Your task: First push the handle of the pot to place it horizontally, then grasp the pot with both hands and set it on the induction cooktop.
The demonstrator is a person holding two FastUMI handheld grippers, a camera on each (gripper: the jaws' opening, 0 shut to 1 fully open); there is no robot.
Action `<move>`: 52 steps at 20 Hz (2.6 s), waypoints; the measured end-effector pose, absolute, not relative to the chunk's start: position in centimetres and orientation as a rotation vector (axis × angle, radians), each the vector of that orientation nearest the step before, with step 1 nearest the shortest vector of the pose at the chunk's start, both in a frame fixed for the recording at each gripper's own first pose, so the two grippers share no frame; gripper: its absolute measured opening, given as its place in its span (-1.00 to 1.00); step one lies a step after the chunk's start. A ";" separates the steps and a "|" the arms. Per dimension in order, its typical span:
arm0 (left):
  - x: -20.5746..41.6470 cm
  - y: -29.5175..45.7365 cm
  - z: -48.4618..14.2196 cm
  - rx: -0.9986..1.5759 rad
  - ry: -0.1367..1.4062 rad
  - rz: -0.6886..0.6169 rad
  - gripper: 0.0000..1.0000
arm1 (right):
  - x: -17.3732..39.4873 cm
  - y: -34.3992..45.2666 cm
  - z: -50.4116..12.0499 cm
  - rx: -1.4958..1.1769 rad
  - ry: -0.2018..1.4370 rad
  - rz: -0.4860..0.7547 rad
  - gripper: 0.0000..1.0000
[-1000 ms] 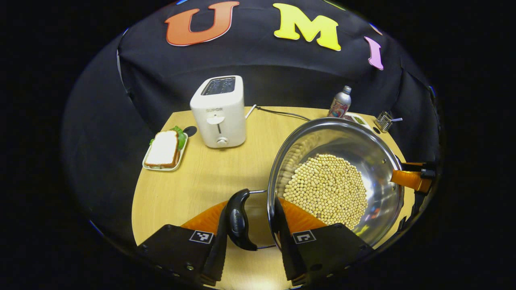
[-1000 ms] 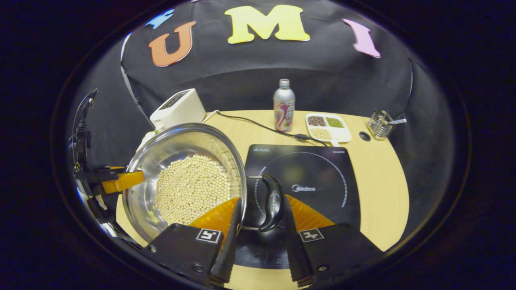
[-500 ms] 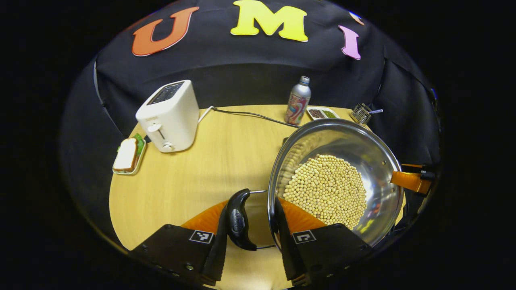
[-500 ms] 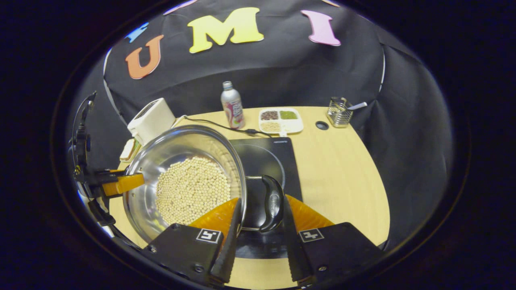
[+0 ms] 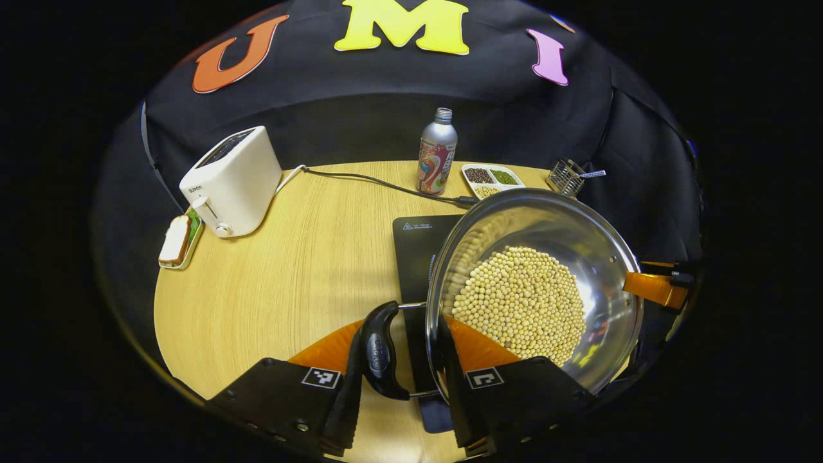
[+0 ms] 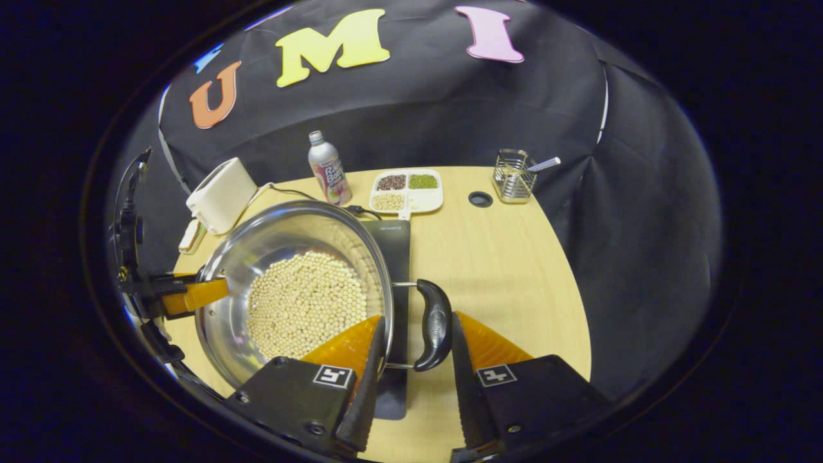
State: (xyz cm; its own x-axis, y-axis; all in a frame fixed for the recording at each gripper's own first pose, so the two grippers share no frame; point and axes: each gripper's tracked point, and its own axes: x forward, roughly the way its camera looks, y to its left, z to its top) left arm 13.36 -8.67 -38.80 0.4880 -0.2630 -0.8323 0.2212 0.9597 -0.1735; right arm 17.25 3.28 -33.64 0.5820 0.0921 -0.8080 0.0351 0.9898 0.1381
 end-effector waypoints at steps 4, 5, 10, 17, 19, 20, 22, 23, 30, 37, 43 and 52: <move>14.2 -9.6 -39.3 -0.058 1.030 -0.264 0.12 | 19.3 2.5 -34.2 0.128 0.958 0.062 0.08; 14.4 -9.7 -39.6 -0.060 1.035 -0.258 0.12 | 19.7 2.5 -34.4 0.127 0.965 0.066 0.08; 15.4 -9.0 -40.8 -0.052 1.060 -0.240 0.12 | 21.2 3.2 -35.8 0.130 0.990 0.090 0.07; 16.3 -8.5 -41.3 -0.051 1.050 -0.243 0.13 | 22.0 3.6 -36.7 0.121 0.984 0.106 0.08; 16.3 -8.5 -41.2 -0.047 1.034 -0.246 0.13 | 22.0 3.6 -36.6 0.131 0.966 0.101 0.11; 16.4 -8.5 -41.2 -0.045 1.024 -0.250 0.12 | 21.8 3.6 -36.8 0.142 0.964 0.095 0.11; 16.5 -8.5 -41.2 -0.040 1.023 -0.258 0.13 | 21.9 3.5 -36.9 0.149 0.970 0.080 0.11; 16.6 -8.6 -41.3 -0.037 1.026 -0.264 0.13 | 21.9 3.5 -36.9 0.146 0.971 0.079 0.10; 16.9 -8.7 -41.3 -0.035 1.022 -0.274 0.12 | 21.7 3.4 -36.8 0.137 0.956 0.066 0.10; 17.4 -7.4 -39.8 0.009 0.957 -0.253 0.51 | 22.0 2.9 -35.3 0.174 0.877 0.059 0.39; 17.1 -6.3 -36.6 0.019 0.835 -0.214 0.96 | 21.4 3.1 -30.8 0.073 0.707 0.066 0.53; 16.6 -6.3 -32.9 0.030 0.730 -0.216 0.96 | 20.3 6.2 -27.0 0.022 0.629 0.107 0.53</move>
